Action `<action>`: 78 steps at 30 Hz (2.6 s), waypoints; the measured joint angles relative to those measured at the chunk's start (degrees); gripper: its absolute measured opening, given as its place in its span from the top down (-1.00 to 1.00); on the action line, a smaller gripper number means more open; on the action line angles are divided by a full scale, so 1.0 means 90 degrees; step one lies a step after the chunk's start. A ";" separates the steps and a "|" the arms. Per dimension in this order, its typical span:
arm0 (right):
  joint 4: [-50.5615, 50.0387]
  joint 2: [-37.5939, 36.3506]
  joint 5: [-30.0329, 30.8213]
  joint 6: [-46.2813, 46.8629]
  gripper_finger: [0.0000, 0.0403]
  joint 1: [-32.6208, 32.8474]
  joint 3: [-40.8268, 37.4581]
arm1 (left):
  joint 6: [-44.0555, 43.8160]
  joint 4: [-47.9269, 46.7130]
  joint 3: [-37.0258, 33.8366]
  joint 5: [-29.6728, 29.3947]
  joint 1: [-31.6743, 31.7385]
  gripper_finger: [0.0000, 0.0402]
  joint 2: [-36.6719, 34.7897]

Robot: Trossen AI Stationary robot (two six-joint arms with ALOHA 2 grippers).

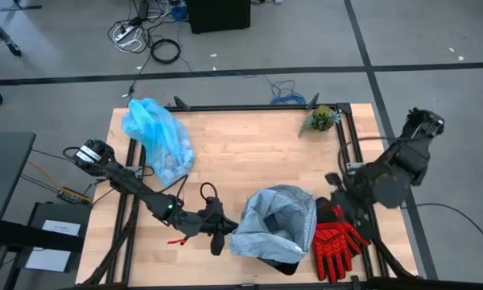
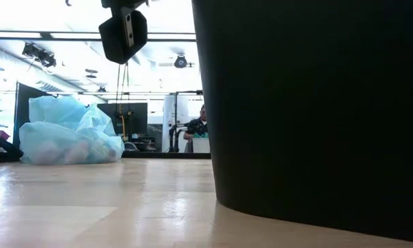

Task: Place trash/remove bag and relplace
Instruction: Put the gray trash bag into the trash bin

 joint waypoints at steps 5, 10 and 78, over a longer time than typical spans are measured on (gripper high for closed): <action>-0.0427 0.0734 -0.0219 0.0721 0.57 0.0685 -0.0015 | -0.0326 0.0054 0.0000 0.0178 -0.0004 0.97 0.0000; -0.0058 0.1205 -0.1209 0.0920 0.88 0.0832 -0.0496 | -0.0419 0.0292 0.0000 0.0470 -0.0006 0.97 0.0000; 0.2601 -0.0941 -0.1520 0.0545 0.48 -0.2840 -0.0768 | -0.1414 -0.2157 0.0036 -0.1173 -0.0414 0.97 -0.1120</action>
